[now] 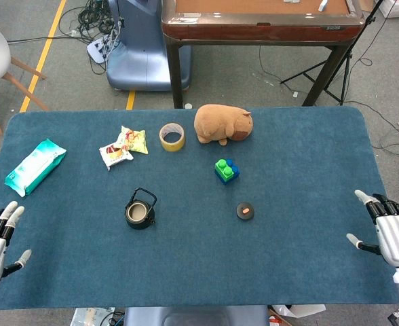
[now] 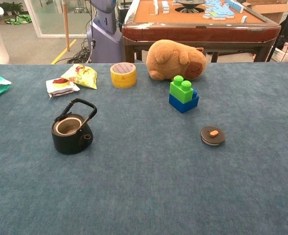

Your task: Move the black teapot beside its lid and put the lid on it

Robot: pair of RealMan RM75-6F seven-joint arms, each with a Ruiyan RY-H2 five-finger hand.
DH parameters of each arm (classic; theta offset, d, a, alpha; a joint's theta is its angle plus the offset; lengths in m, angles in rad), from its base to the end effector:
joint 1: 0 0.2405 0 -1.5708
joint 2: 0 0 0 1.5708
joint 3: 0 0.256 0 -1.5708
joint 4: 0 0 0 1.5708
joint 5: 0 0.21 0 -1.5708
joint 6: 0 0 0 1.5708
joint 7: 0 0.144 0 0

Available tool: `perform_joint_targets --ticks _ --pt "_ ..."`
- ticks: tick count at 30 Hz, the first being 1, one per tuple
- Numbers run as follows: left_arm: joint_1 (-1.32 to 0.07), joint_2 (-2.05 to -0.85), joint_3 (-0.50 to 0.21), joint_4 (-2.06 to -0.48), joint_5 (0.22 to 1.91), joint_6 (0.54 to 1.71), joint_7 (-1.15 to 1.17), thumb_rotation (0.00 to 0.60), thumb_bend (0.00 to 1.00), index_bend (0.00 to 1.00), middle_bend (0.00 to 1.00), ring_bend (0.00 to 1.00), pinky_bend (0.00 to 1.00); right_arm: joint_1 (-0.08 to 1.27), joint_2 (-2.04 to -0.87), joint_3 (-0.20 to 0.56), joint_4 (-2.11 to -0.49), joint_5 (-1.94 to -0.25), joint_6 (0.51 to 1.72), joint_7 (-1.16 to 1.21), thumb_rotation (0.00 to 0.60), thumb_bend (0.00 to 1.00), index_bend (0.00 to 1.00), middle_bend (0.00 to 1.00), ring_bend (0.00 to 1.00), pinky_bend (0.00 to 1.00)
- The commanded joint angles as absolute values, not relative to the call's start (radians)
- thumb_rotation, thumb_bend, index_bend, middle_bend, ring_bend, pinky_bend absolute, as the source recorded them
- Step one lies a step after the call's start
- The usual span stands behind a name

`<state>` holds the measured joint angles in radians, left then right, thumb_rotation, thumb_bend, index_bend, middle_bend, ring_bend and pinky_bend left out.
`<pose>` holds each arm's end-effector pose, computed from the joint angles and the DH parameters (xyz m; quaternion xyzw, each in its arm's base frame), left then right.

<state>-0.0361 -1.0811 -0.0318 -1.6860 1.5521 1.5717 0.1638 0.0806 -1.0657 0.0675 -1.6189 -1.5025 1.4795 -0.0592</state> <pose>-0.2974 0.1614 0.1707 -0.6095 -0.3325 -0.3659 0.6197 -0.3126 -0.1836 0.1774 0.6100 -0.3526 0.3624 0.6101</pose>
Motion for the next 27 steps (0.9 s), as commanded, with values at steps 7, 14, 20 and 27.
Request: perform_joint_targets --ticks 7,14,20,27 --pt "-0.038 -1.082 -0.030 -1.682 1.556 1.569 0.159 0.600 0.21 0.09 0.07 0.08 0.09 0.076 -1.060 0.065 -1.624 -1.507 1.488 -0.060 0.600 0.05 0.16 0.28 0.17 0.24" --pt "-0.041 -1.078 -0.031 -1.676 1.558 1.567 0.147 0.600 0.21 0.09 0.07 0.08 0.09 0.074 -1.053 0.070 -1.634 -1.511 1.500 -0.069 0.600 0.05 0.16 0.28 0.17 0.24" --pt "-0.061 -1.068 -0.037 -1.673 1.567 1.547 0.115 0.600 0.21 0.09 0.07 0.08 0.09 0.075 -1.044 0.077 -1.647 -1.507 1.504 -0.081 0.600 0.05 0.16 0.28 0.17 0.24" --pt "-0.134 -1.030 -0.061 -1.674 1.572 1.458 0.052 0.600 0.23 0.14 0.07 0.08 0.09 0.083 -1.027 0.096 -1.667 -1.497 1.509 -0.104 0.600 0.05 0.16 0.28 0.17 0.24"
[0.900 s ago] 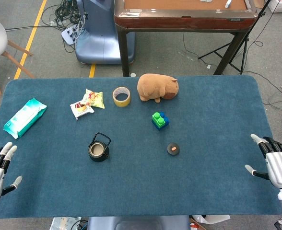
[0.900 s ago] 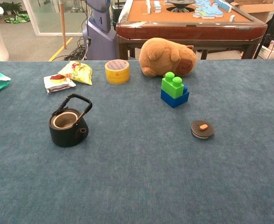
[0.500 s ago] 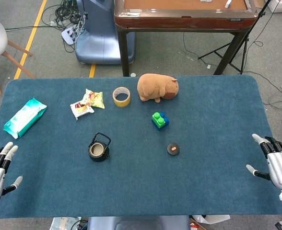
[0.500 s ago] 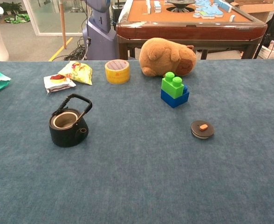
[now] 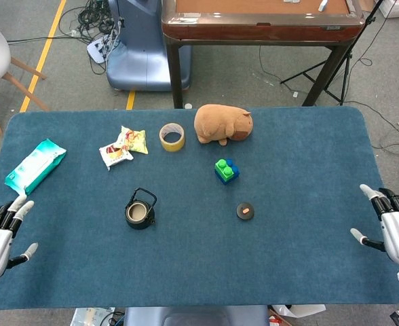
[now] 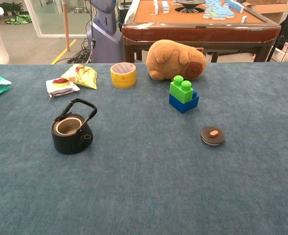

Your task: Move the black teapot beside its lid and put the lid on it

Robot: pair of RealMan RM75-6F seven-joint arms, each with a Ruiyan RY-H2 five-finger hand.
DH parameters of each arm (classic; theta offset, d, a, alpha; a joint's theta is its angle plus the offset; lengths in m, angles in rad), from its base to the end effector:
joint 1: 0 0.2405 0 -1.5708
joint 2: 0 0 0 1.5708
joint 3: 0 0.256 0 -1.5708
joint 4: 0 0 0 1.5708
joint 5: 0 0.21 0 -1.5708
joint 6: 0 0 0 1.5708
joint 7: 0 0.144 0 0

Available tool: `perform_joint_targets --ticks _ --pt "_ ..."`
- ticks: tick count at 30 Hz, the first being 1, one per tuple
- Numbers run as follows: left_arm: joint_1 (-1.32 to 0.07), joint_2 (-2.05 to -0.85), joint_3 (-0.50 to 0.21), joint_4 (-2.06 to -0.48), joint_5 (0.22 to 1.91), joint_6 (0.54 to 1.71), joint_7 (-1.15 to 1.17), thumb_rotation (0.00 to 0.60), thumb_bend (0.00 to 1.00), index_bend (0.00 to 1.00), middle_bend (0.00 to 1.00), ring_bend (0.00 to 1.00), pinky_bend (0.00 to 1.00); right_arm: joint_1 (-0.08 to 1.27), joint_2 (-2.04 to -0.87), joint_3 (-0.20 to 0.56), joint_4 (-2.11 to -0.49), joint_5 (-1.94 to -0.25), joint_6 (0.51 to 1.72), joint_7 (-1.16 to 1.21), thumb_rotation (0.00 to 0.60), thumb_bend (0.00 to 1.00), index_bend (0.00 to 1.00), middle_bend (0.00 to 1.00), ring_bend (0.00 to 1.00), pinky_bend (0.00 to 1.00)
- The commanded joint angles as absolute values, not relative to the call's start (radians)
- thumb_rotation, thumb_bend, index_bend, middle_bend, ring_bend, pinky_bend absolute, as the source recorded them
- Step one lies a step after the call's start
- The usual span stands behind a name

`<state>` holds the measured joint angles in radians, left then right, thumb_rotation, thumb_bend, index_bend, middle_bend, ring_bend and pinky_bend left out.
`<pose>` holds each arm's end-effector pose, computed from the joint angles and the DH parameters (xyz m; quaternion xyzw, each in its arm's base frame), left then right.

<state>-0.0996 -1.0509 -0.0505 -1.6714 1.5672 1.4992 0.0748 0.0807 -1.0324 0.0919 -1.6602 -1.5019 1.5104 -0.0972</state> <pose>-0.2917 0.1844 0.1732 -0.6294 -0.3375 -0.3862 0.5838 -0.3022 -0.1878 0.1911 0.6050 -0.3270 0.3702 0.6245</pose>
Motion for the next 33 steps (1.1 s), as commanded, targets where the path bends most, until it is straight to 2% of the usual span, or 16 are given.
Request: perform_joint_targets --ticks 1,12,21,26,33 --pt "-0.147 -1.022 -0.064 -1.678 1.574 1.442 0.043 0.600 0.24 0.14 0.07 0.08 0.09 0.085 -1.024 0.098 -1.671 -1.495 1.508 -0.109 0.600 0.05 0.16 0.28 0.17 0.24" --pt "-0.349 -0.947 -0.119 -1.734 1.558 1.186 -0.042 0.600 0.23 0.15 0.07 0.08 0.09 0.107 -0.994 0.117 -1.736 -1.501 1.501 -0.158 0.600 0.05 0.16 0.28 0.17 0.24" --pt "-0.512 -1.002 -0.167 -1.717 1.535 1.028 -0.058 0.600 0.23 0.20 0.07 0.08 0.09 0.118 -0.978 0.111 -1.769 -1.507 1.482 -0.189 0.600 0.05 0.16 0.28 0.17 0.24" --pt "-0.599 -1.043 -0.189 -1.698 1.460 0.915 -0.010 0.600 0.23 0.20 0.07 0.08 0.09 0.124 -0.978 0.107 -1.774 -1.503 1.467 -0.195 0.600 0.05 0.16 0.28 0.17 0.24" --pt "-0.688 -1.114 -0.208 -1.656 1.353 0.820 0.079 0.600 0.25 0.23 0.07 0.08 0.09 0.130 -0.978 0.100 -1.774 -1.501 1.450 -0.198 0.600 0.05 0.16 0.28 0.17 0.24"
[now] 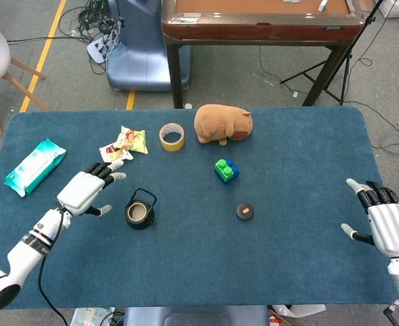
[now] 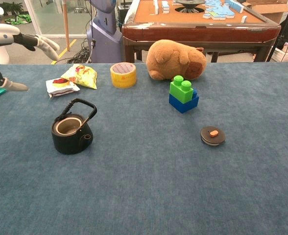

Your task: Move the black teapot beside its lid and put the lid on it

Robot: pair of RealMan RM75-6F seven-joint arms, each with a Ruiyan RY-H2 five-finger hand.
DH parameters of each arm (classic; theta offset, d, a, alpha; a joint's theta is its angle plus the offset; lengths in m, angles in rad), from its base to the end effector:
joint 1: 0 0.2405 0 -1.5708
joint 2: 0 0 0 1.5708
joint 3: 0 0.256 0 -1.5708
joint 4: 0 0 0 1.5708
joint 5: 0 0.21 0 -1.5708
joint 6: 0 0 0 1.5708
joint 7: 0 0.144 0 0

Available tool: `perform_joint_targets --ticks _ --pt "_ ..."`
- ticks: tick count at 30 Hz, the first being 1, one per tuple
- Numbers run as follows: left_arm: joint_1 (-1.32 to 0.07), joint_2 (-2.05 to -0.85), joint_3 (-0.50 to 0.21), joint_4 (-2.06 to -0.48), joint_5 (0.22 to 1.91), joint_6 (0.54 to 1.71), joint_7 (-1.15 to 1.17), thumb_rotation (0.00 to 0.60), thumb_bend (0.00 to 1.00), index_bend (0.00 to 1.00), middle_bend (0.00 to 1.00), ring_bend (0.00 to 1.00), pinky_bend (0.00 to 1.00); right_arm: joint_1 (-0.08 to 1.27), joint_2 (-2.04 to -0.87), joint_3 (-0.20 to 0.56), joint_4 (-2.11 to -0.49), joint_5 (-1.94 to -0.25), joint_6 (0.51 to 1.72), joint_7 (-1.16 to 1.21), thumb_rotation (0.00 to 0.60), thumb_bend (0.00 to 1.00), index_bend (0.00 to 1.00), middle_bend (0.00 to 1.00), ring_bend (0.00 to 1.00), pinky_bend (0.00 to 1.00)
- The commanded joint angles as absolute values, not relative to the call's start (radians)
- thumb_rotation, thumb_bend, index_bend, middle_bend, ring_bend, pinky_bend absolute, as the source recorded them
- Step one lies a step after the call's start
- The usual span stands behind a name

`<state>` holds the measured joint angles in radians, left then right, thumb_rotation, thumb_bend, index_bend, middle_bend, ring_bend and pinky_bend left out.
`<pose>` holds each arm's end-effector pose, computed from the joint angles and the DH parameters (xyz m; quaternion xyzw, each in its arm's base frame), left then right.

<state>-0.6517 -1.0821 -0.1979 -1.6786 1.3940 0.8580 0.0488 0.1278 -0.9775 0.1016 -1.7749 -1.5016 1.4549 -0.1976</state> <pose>-0.1736 0.3400 0.1093 -0.7724 -0.3343 -0.3614 0.4011 -0.2752 -0.2014 0.1906 0.6337 -0.3114 0.3602 0.6097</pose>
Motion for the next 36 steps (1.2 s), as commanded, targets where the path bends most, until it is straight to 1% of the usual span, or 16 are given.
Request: perform_joint_targets --ticks 1,3,9,19,28,36 --pt "-0.699 -1.123 -0.209 -1.648 1.338 0.806 0.087 0.600 0.26 0.23 0.07 0.08 0.09 0.132 -0.979 0.100 -1.774 -1.500 1.448 -0.199 0.600 0.05 0.16 0.28 0.17 0.24" --pt "-0.726 -1.142 -0.212 -1.628 1.302 0.778 0.117 0.600 0.28 0.25 0.07 0.08 0.09 0.135 -0.981 0.099 -1.772 -1.499 1.442 -0.198 0.600 0.05 0.16 0.28 0.17 0.24" --pt "-0.795 -1.207 -0.216 -1.577 1.219 0.742 0.221 0.600 0.33 0.29 0.08 0.08 0.09 0.140 -0.984 0.097 -1.770 -1.498 1.435 -0.196 0.600 0.05 0.16 0.28 0.17 0.24" --pt "-0.879 -1.298 -0.192 -1.532 1.090 0.712 0.351 0.600 0.33 0.33 0.09 0.07 0.09 0.130 -0.982 0.086 -1.762 -1.490 1.437 -0.183 0.600 0.05 0.16 0.28 0.17 0.24" --pt "-0.933 -1.374 -0.169 -1.490 0.996 0.720 0.433 0.600 0.33 0.33 0.10 0.07 0.09 0.121 -0.977 0.082 -1.752 -1.488 1.447 -0.165 0.600 0.05 0.16 0.28 0.17 0.24" --pt "-0.965 -1.409 -0.145 -1.445 0.930 0.715 0.467 0.600 0.33 0.33 0.10 0.07 0.09 0.110 -0.974 0.079 -1.745 -1.484 1.457 -0.156 0.600 0.05 0.16 0.28 0.17 0.24"
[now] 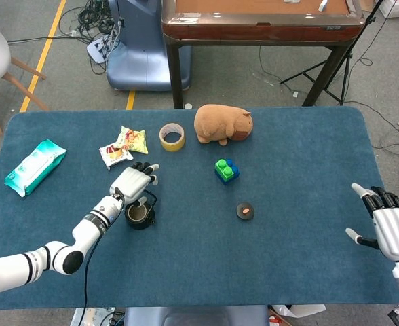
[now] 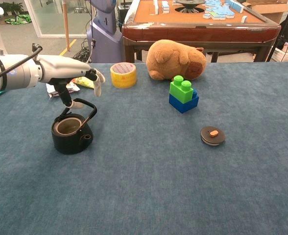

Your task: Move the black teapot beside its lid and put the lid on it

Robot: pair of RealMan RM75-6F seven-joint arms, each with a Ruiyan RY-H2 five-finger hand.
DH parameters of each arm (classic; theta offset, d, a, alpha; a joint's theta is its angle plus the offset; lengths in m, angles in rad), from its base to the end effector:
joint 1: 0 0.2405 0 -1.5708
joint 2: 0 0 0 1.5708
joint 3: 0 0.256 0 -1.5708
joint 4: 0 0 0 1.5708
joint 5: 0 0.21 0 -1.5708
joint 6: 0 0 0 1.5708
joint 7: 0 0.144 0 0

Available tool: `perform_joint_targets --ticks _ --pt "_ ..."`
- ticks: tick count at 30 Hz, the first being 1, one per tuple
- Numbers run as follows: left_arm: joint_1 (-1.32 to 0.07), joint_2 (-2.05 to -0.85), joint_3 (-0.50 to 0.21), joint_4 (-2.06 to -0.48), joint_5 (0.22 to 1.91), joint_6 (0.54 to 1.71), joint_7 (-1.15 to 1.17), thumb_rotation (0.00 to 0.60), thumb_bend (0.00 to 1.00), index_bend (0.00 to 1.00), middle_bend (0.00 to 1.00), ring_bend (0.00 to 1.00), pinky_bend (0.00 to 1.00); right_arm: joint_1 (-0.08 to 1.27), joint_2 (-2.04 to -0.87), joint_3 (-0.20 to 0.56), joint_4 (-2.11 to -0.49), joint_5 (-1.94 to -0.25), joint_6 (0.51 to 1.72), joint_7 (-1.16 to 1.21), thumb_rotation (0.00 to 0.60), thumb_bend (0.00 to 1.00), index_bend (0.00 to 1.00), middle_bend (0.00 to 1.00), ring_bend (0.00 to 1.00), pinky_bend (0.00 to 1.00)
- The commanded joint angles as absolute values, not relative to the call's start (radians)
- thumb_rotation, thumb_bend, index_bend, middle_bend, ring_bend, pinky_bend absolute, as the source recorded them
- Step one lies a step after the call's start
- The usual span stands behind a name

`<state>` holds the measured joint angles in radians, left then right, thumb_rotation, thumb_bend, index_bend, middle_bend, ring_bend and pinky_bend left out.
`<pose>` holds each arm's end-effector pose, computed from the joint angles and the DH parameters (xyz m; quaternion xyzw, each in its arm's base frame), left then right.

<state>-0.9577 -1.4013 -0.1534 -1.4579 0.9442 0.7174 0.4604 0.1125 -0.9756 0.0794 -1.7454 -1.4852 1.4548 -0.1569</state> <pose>-0.1247 0.3913 0.0084 -0.8181 -0.3077 -0.2701 0.4039 -0.2890 -0.1936 0.1921 0.6275 -0.3302 0.3480 0.6132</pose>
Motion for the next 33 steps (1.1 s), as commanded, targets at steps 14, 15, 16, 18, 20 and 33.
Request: perform_joint_targets --ticks 14,15,16,18,20,33 --pt "-0.989 -1.460 -0.125 -1.363 0.902 0.698 0.435 0.600 0.33 0.43 0.10 0.07 0.09 0.090 -0.964 0.077 -1.748 -1.476 1.480 -0.153 0.600 0.05 0.16 0.28 0.17 0.24" --pt "-0.990 -1.463 -0.125 -1.359 0.901 0.698 0.431 0.600 0.33 0.44 0.10 0.07 0.09 0.089 -0.964 0.077 -1.748 -1.476 1.481 -0.153 0.600 0.05 0.16 0.28 0.17 0.24" --pt "-0.991 -1.465 -0.126 -1.356 0.899 0.696 0.427 0.600 0.33 0.44 0.10 0.07 0.09 0.088 -0.964 0.077 -1.748 -1.475 1.482 -0.152 0.600 0.05 0.16 0.28 0.17 0.24" --pt "-0.995 -1.469 -0.127 -1.348 0.893 0.690 0.419 0.600 0.33 0.44 0.10 0.07 0.09 0.087 -0.963 0.077 -1.748 -1.476 1.484 -0.151 0.600 0.05 0.16 0.28 0.17 0.24" --pt "-0.998 -1.473 -0.124 -1.338 0.890 0.686 0.417 0.600 0.33 0.45 0.10 0.07 0.09 0.086 -0.962 0.078 -1.748 -1.476 1.484 -0.150 0.600 0.05 0.16 0.28 0.17 0.24" --pt "-1.013 -1.516 -0.126 -1.278 0.885 0.664 0.372 0.600 0.34 0.57 0.13 0.07 0.09 0.074 -0.958 0.081 -1.745 -1.469 1.499 -0.143 0.600 0.05 0.16 0.28 0.17 0.24"
